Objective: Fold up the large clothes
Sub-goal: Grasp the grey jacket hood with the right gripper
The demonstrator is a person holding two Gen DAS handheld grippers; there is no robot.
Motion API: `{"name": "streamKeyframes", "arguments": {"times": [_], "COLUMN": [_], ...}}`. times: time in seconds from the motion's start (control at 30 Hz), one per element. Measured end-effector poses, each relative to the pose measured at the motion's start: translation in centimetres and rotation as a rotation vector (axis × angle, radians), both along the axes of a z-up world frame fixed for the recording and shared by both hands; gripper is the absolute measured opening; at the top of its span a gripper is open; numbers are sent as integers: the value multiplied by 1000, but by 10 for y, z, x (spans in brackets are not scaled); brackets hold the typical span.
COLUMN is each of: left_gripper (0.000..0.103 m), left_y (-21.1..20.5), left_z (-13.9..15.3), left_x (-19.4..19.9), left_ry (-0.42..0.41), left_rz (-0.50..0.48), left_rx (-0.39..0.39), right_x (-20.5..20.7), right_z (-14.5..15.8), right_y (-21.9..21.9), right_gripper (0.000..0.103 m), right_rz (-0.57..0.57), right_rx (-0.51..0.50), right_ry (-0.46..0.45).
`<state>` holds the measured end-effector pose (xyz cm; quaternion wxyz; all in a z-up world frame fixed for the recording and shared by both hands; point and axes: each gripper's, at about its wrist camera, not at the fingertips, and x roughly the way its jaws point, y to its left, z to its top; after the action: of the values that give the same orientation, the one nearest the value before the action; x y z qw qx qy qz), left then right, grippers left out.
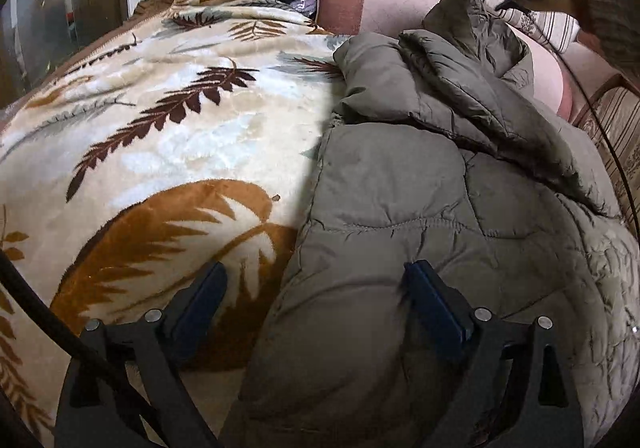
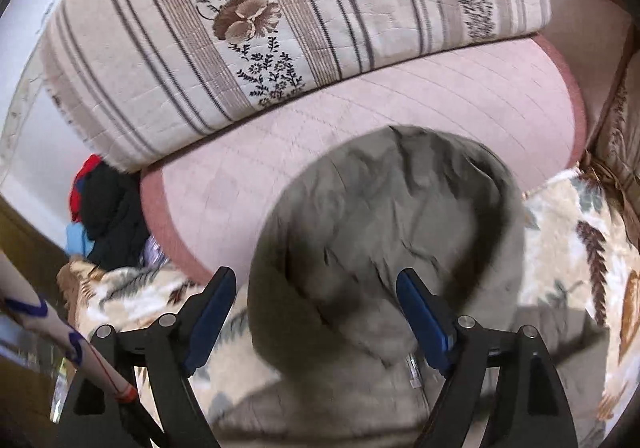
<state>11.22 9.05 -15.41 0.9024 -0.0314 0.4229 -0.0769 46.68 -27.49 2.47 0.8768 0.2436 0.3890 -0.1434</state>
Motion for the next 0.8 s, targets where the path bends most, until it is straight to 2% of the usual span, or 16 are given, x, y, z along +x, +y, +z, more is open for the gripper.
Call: {"name": "streamKeyframes", "arguments": {"times": [0.17,0.23,0.27,0.4,0.53,0.67,0.8], "left_gripper": [94,94,94,94,94,94,94], "left_y": [1,0,1,1,1,2,3], "left_z": [-1,-2,-2,-2,-2,-1,-1], "left_x": [1,1,1,1,2,3,3], "left_ry": [-5,-7,-8,-8,-7,-5,-2], "left_rz": [1,1,2,2,2,1,1], "left_rx": [-3,1,1,-2,-4,-14,-23], "right_x": [32,37,37,11,-40,-110,-187], "right_z": [-24,-36,-40,-29,-3,24,36], "right_y": [-1,2,3,16,31,57,86], "right_gripper": [85,44,9,8,8,7,7], "right_rz": [-5,15,34,76,135,218,291], "right_rx": [-24,-82,-92,-180,-205,-204,-178], "right_ry": [49,84,104,85,48,5,-34]}}
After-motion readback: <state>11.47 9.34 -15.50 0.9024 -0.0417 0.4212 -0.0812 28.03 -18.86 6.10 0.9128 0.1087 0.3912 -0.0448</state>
